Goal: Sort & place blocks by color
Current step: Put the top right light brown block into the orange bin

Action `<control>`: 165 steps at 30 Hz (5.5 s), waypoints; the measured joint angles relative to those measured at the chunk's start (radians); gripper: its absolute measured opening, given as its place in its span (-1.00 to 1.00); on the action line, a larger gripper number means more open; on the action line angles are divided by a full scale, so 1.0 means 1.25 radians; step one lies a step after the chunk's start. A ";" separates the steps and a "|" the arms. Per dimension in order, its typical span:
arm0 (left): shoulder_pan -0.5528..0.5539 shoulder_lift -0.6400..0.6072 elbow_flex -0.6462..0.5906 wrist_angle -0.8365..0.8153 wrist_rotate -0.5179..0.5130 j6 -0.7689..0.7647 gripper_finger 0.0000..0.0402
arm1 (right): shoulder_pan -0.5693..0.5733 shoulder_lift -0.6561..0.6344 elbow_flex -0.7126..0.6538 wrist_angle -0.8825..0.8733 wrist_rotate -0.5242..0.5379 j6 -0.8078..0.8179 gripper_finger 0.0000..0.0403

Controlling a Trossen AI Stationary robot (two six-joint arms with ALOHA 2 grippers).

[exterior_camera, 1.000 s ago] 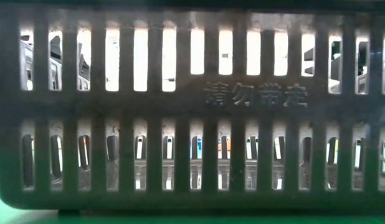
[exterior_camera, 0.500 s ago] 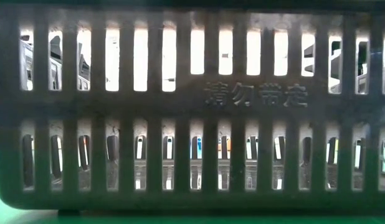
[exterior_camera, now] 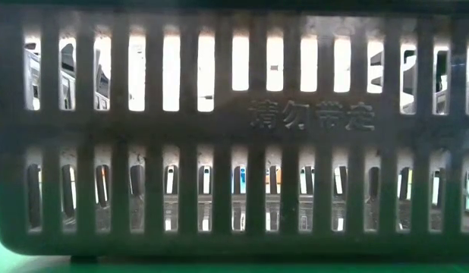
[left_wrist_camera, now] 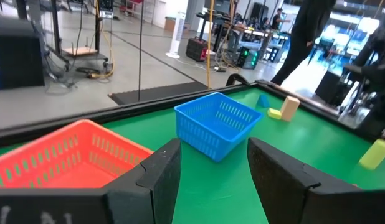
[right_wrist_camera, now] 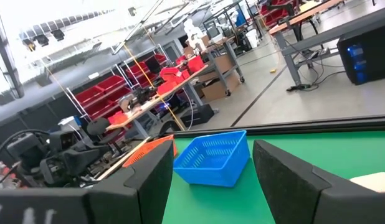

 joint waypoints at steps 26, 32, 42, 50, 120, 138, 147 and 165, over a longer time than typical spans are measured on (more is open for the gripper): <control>0.045 0.000 0.000 0.233 0.015 -0.054 -0.08 | 0.000 0.000 0.035 0.272 0.003 -0.518 0.06; 0.046 0.000 0.000 0.230 0.017 -0.071 -0.08 | -0.012 0.000 0.100 0.274 0.006 -0.665 0.06; 0.047 0.000 0.000 0.303 0.048 -0.021 -0.08 | -0.079 0.001 0.150 0.266 0.007 -0.772 0.06; 0.047 0.000 0.001 0.412 0.230 0.089 -0.08 | -0.108 0.000 0.218 0.231 -0.029 -0.848 0.06; 0.172 0.170 0.354 -0.225 0.228 0.060 -0.08 | -0.896 0.512 0.531 -0.946 -0.813 0.015 0.52; 0.172 0.170 0.354 -0.237 0.228 0.061 -0.08 | -0.896 0.602 0.531 -0.934 -0.812 0.011 -0.34; 0.160 0.238 0.353 -0.235 0.280 0.134 -0.08 | -0.896 0.588 0.530 -0.880 -0.815 -0.008 -0.44; 0.070 0.637 0.353 0.358 0.318 0.722 -0.08 | -0.671 0.622 0.531 -0.059 -1.048 0.047 -0.44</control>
